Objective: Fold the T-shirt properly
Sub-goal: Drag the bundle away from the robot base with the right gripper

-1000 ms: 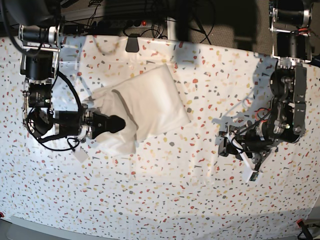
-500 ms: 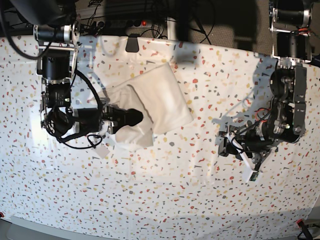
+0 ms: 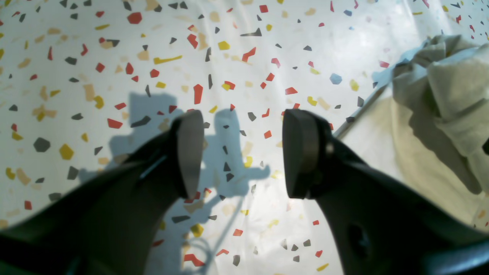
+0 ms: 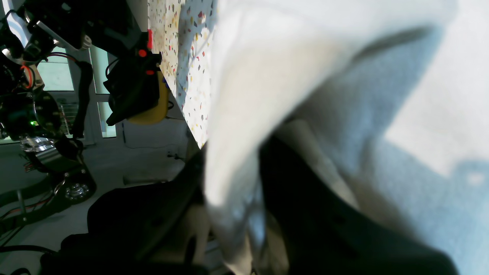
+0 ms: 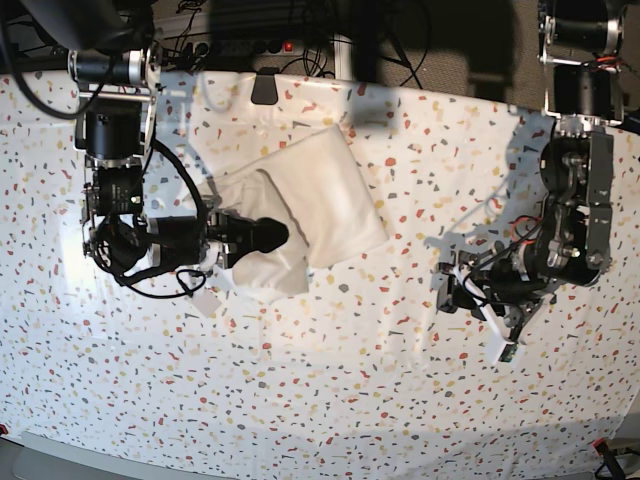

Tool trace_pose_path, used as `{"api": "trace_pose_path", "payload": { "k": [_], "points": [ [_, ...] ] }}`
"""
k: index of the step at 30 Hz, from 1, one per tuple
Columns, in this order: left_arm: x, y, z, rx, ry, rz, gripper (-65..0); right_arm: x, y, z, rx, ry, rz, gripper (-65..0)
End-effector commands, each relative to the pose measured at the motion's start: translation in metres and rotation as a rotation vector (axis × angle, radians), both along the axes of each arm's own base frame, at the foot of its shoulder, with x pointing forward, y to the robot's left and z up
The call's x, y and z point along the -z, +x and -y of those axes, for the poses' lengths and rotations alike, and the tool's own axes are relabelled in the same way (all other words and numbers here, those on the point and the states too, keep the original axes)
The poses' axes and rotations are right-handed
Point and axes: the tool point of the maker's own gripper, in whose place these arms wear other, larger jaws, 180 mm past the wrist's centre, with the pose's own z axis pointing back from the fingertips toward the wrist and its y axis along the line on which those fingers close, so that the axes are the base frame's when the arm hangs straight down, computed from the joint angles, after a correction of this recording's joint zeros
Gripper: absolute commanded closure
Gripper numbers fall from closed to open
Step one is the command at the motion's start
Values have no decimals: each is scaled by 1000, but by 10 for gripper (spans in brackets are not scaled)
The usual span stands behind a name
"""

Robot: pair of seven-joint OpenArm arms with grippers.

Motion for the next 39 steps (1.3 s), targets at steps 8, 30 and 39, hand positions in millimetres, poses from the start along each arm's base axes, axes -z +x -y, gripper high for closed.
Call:
{"api": "trace_pose_path", "payload": {
  "k": [8, 30, 39],
  "points": [
    [-22, 11, 0, 3, -13, 69, -322, -26, 13, -9, -8, 76, 62, -235],
    [-22, 11, 0, 3, -13, 69, -322, -40, 0, -56, -181, 133, 64, -289],
    [-22, 11, 0, 3, -13, 69, -322, -39, -2, -56, -182, 131, 60, -289]
  ]
}}
